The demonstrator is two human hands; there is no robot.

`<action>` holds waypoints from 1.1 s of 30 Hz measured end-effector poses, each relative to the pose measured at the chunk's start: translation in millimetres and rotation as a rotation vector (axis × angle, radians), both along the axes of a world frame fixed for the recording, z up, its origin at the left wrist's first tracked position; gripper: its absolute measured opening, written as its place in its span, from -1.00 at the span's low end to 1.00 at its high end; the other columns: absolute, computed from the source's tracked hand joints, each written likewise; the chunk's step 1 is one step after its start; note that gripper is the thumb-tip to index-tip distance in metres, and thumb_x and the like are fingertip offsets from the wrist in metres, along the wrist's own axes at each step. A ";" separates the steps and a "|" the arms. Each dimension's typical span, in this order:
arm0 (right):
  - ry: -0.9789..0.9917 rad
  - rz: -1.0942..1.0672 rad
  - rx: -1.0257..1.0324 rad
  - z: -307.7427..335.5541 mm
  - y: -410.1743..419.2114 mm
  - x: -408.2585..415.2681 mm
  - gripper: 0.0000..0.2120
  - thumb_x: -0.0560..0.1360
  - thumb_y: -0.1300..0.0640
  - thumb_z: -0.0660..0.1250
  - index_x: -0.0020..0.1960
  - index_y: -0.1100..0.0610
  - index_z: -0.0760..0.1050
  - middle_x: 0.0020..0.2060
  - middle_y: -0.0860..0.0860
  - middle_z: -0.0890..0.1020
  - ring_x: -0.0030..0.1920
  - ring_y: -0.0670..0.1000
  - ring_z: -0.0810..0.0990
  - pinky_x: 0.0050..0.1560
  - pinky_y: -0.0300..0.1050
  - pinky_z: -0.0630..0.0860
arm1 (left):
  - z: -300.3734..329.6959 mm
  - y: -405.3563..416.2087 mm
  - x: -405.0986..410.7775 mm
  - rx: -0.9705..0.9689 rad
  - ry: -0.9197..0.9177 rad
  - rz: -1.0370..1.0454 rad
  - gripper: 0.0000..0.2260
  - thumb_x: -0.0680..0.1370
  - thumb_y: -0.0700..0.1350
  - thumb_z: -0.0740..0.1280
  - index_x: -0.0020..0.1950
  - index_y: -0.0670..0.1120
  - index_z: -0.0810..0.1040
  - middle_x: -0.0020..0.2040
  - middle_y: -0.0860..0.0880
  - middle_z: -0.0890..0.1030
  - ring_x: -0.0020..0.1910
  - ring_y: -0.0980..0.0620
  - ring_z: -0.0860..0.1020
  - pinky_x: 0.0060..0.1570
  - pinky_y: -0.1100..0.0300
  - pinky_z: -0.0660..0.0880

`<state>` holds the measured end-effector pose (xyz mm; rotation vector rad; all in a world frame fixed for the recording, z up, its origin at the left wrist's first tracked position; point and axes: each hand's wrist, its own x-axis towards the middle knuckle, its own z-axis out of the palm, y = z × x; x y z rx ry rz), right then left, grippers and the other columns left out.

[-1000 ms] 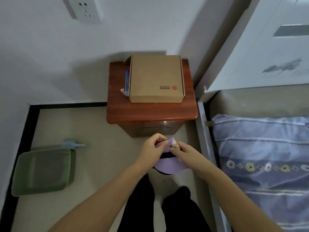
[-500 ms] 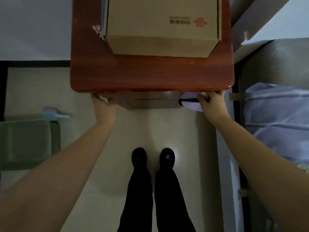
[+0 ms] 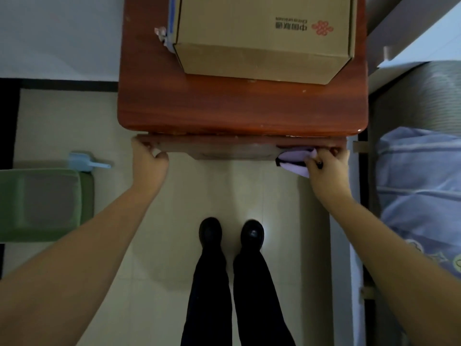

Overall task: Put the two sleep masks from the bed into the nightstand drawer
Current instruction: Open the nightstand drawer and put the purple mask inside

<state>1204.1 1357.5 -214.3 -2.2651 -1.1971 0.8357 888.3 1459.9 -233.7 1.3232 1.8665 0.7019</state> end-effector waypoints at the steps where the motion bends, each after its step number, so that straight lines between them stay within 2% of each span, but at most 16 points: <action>1: 0.024 0.010 -0.030 0.6 -14.1 -4.2 -0.83 0.57 0.13 0.19 -0.09 0.23 0.44 0.33 0.17 0.25 0.09 0.01 0.39 0.18 -0.33 0.23 | -2.0 -9.4 -4.6 -0.044 -0.014 0.026 -0.74 0.43 -0.39 0.18 0.06 -0.14 0.34 -0.09 -0.10 0.51 -0.12 0.04 0.52 -0.20 0.36 0.32; 3: 0.085 0.028 -0.078 0.0 -42.0 -13.7 -0.87 0.57 0.15 0.20 -0.14 0.13 0.43 0.34 0.15 0.24 0.12 0.04 0.44 0.22 -0.23 0.27 | -6.4 -33.5 -15.3 -0.141 -0.022 0.074 -0.67 0.46 -0.38 0.21 0.21 -0.23 0.29 0.05 -0.19 0.53 0.03 -0.07 0.52 -0.20 0.38 0.39; 6: 0.080 0.048 -0.107 -12.1 -71.5 -19.0 -0.92 0.54 0.21 0.23 -0.12 0.11 0.46 0.40 0.15 0.20 0.26 0.10 0.40 0.29 -0.20 0.24 | -18.9 -70.3 -30.8 -0.207 0.005 0.054 -0.71 0.47 -0.34 0.23 0.11 -0.07 0.31 -0.15 0.06 0.50 -0.18 0.05 0.48 -0.39 0.53 0.36; 9: 0.080 0.061 -0.157 -25.7 -81.4 -17.8 -0.94 0.53 0.22 0.25 -0.09 0.14 0.49 0.43 0.15 0.17 0.32 0.14 0.35 0.32 -0.17 0.23 | -33.1 -81.1 -36.5 -0.292 -0.092 0.091 -0.70 0.48 -0.28 0.32 0.14 -0.04 0.34 -0.14 0.13 0.49 -0.14 0.09 0.51 -0.11 0.27 0.45; 12: 0.053 0.062 -0.214 -33.8 -83.2 -17.4 -0.87 0.54 0.16 0.24 -0.14 0.16 0.51 0.41 0.17 0.21 0.26 0.16 0.40 0.29 -0.09 0.32 | -37.7 -78.2 -36.1 -0.332 -0.112 0.105 -0.64 0.49 -0.28 0.32 0.25 -0.12 0.35 0.00 -0.02 0.52 -0.03 0.01 0.51 0.02 0.14 0.44; 14: 0.064 0.035 -0.283 -29.9 -79.0 -18.6 -0.81 0.56 0.11 0.22 -0.17 0.15 0.51 0.24 0.15 0.40 0.15 0.16 0.48 0.17 -0.09 0.42 | -34.4 -77.5 -39.8 -0.375 -0.056 0.041 -0.62 0.51 -0.33 0.24 0.31 -0.12 0.33 0.05 -0.08 0.51 0.02 -0.04 0.49 -0.07 0.21 0.42; 15: 0.097 0.033 -0.344 -24.7 -75.9 -19.6 -0.79 0.56 0.09 0.20 -0.22 0.11 0.47 0.04 0.10 0.51 0.04 0.16 0.54 0.02 -0.15 0.46 | -28.3 -77.9 -40.8 -0.383 -0.012 -0.002 -0.59 0.51 -0.36 0.18 0.34 -0.12 0.31 0.09 -0.10 0.50 0.05 -0.06 0.48 -0.10 0.22 0.42; 17: 0.230 0.079 -0.476 -6.5 -67.4 -26.1 -0.72 0.56 0.07 0.20 -0.32 0.05 0.43 -0.31 -0.01 0.52 -0.16 0.12 0.55 -0.26 -0.24 0.37 | -8.8 -80.6 -37.8 -0.253 0.099 -0.059 -0.55 0.50 -0.40 0.13 0.38 -0.14 0.29 0.22 -0.16 0.46 0.17 -0.05 0.43 0.13 0.21 0.41; 19: 0.475 0.073 -0.464 16.0 -54.3 -42.3 -0.75 0.54 0.07 0.25 -0.28 0.12 0.51 -0.34 0.06 0.57 -0.22 0.07 0.54 -0.25 -0.20 0.40 | 15.5 -86.9 -20.8 -0.042 0.140 -0.126 -0.60 0.52 -0.35 0.20 0.35 -0.15 0.34 0.24 -0.09 0.43 0.20 0.05 0.39 0.22 0.33 0.29; 20: 0.601 0.034 -0.421 27.3 -45.4 -53.2 -0.81 0.53 0.07 0.27 -0.20 0.11 0.56 -0.26 0.09 0.62 -0.20 0.05 0.57 -0.22 -0.18 0.45 | 27.4 -89.4 -8.7 -0.037 0.054 -0.189 -0.66 0.54 -0.27 0.25 0.31 -0.09 0.39 0.19 -0.02 0.46 0.17 0.09 0.42 0.19 0.35 0.32; 23: 0.758 -0.005 -0.258 44.5 -8.7 -85.8 -0.87 0.52 0.06 0.28 -0.03 0.03 0.59 -0.07 0.08 0.67 -0.09 0.01 0.62 -0.16 -0.10 0.53 | 54.9 -82.9 30.6 -0.396 -0.481 -0.305 -0.82 0.49 -0.02 0.32 0.09 0.11 0.52 0.06 0.15 0.60 0.07 0.11 0.57 0.07 0.32 0.51; 25: 0.726 0.024 -0.214 40.9 17.3 -102.7 -0.83 0.53 0.05 0.27 0.06 0.06 0.56 -0.03 0.04 0.65 -0.08 0.00 0.61 -0.16 -0.12 0.54 | 51.9 -68.3 41.0 -0.448 -0.546 -0.252 -0.87 0.52 -0.11 0.32 0.03 0.07 0.55 0.01 0.08 0.64 0.05 0.05 0.61 0.02 0.23 0.57; 27: 0.670 0.052 -0.265 25.9 39.5 -112.9 -0.78 0.53 0.07 0.28 0.13 0.13 0.51 -0.04 0.05 0.61 -0.11 0.00 0.58 -0.13 -0.09 0.53 | 42.9 -47.3 40.1 -0.413 -0.424 -0.106 -0.84 0.55 -0.19 0.27 0.12 -0.06 0.53 0.02 -0.02 0.61 0.08 -0.06 0.58 0.08 0.05 0.55; 29: 0.549 0.107 -0.363 0.3 60.0 -121.0 -0.85 0.52 0.12 0.28 0.00 0.18 0.53 -0.17 0.09 0.57 -0.17 0.07 0.52 -0.15 0.00 0.49 | 25.8 -28.3 33.7 -0.410 -0.375 -0.013 -0.79 0.57 -0.19 0.25 0.19 -0.15 0.50 0.07 -0.12 0.59 0.11 -0.12 0.55 0.14 -0.07 0.52; 31: 0.320 0.212 -0.405 -26.5 80.2 -131.1 -0.86 0.53 0.12 0.23 -0.09 0.17 0.51 -0.23 0.11 0.57 -0.20 0.13 0.48 -0.31 -0.11 0.39 | 8.4 -11.9 31.4 -0.418 -0.339 0.020 -0.76 0.56 -0.17 0.26 0.22 -0.16 0.48 0.15 -0.17 0.58 0.09 -0.10 0.54 0.11 -0.01 0.51; 33: 0.107 0.277 -0.367 -49.0 97.3 -143.5 -0.79 0.56 0.13 0.15 0.03 0.21 0.50 -0.08 0.16 0.63 -0.12 0.16 0.55 -0.26 -0.15 0.37 | -12.1 -1.0 32.1 -0.439 -0.180 0.060 -0.74 0.56 -0.15 0.23 0.23 -0.15 0.46 0.15 -0.18 0.57 0.00 -0.07 0.51 -0.03 0.08 0.46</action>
